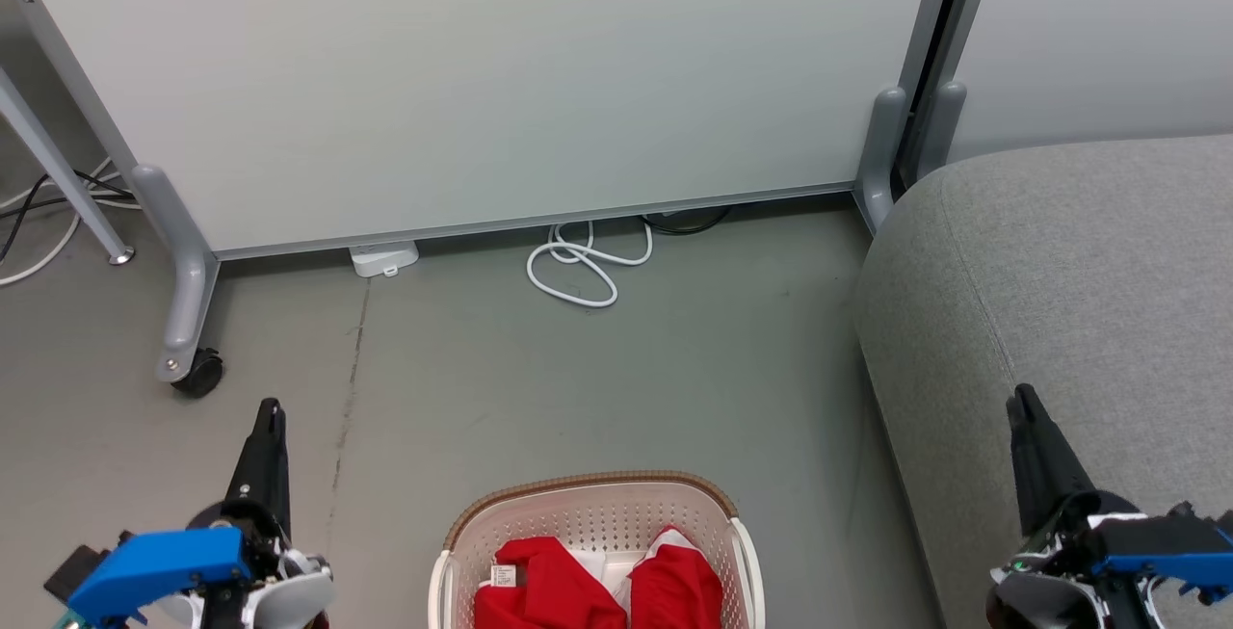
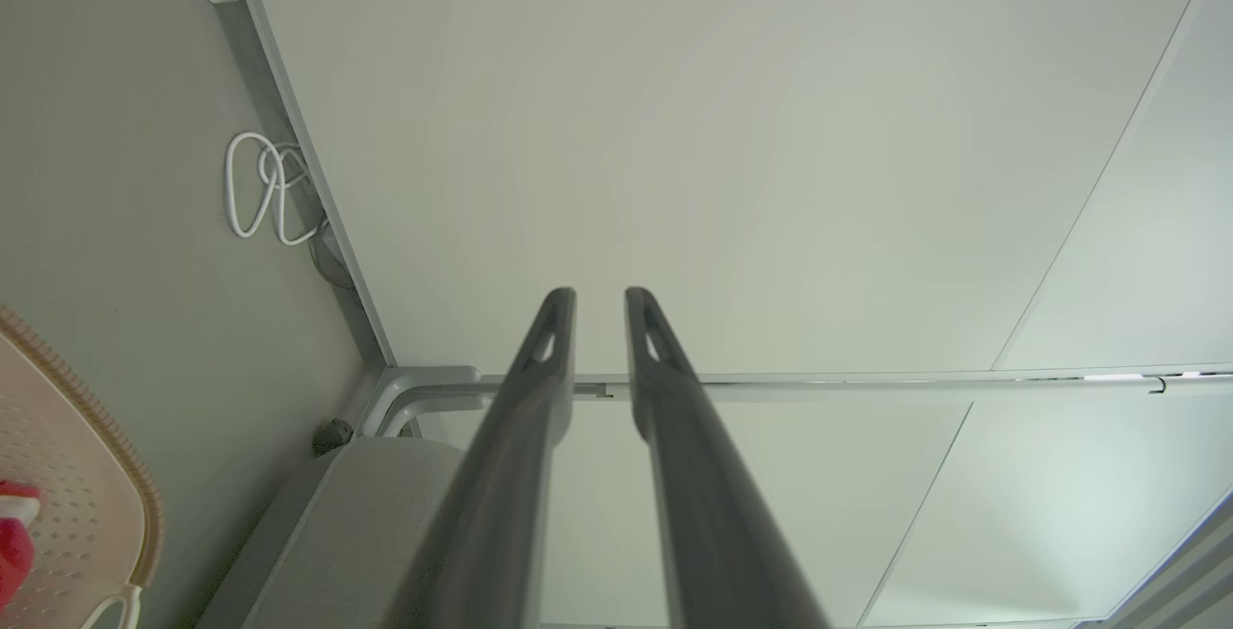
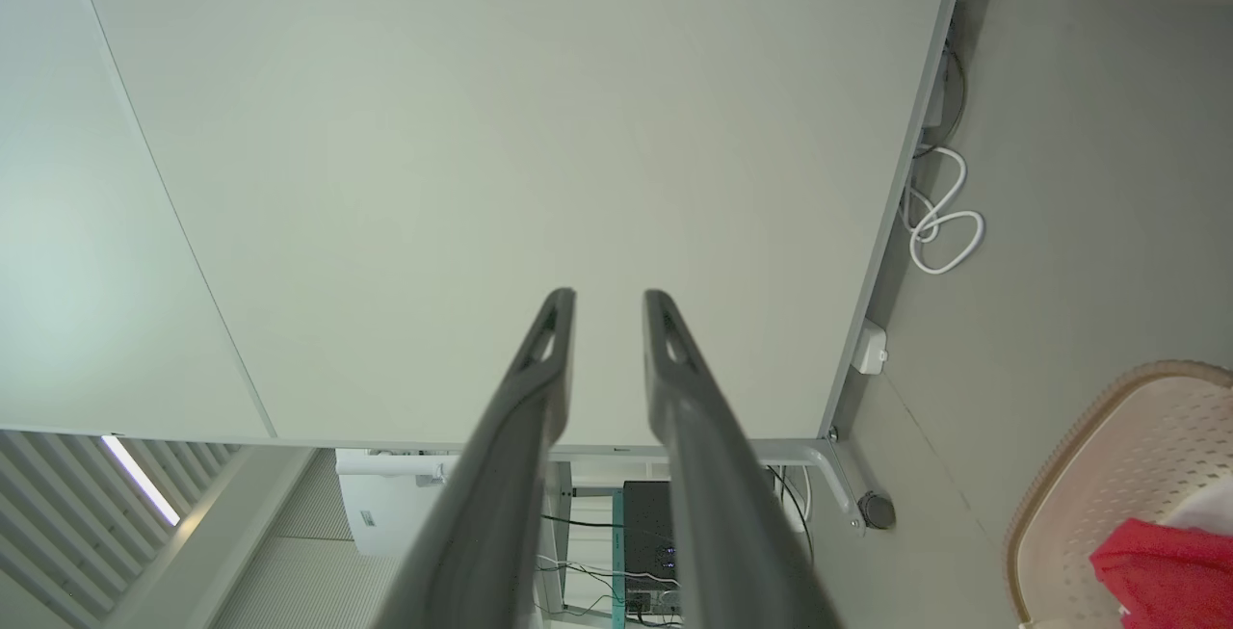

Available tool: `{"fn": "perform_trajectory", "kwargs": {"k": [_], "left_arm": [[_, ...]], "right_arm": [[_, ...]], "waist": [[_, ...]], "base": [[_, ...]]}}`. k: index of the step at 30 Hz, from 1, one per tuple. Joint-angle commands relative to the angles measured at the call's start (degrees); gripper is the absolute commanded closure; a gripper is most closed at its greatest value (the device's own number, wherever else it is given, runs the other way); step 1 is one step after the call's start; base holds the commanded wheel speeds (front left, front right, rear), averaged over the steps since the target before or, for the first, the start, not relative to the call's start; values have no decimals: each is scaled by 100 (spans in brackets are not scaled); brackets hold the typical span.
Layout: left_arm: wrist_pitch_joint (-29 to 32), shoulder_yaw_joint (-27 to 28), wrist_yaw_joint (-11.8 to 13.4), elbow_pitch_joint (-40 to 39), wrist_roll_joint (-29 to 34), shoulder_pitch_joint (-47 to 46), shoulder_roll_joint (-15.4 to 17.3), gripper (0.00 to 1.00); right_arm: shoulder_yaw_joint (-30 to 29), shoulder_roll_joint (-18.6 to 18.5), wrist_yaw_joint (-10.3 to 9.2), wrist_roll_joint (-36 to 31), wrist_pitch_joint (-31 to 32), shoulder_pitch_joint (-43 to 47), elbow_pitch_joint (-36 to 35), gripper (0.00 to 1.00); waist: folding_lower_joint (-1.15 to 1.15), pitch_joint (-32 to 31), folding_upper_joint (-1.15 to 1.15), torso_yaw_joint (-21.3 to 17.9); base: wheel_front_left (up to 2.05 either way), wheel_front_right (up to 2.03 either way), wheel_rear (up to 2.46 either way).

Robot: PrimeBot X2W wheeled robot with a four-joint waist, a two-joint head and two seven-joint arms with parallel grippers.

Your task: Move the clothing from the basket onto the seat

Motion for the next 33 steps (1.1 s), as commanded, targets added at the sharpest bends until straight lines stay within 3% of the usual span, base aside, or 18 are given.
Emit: {"fn": "perform_trajectory", "kwargs": {"k": [1,10,16,33], "left_arm": [[-3,-2,0,20,1,18,-3,0],[-223,-125,-1,-24,183,120,-18,0],[-387,-168,-1,-89,731,102,-14,0],[-796,-495,258,-437,2865,51,-5,0]], "right_arm": [[3,2,-2,-1,-2,15,16,0],[149,11,-3,-165,-223,101,47,0],[214,7,-2,-590,-387,100,-28,0],[455,-4,2,-2780,-796,101,-304,0]], "waist": [[0,0,0,0],[0,7,0,14],[0,13,0,26],[0,34,0,61]], "base": [[0,0,0],[0,0,0],[0,0,0],[0,0,0]]}}
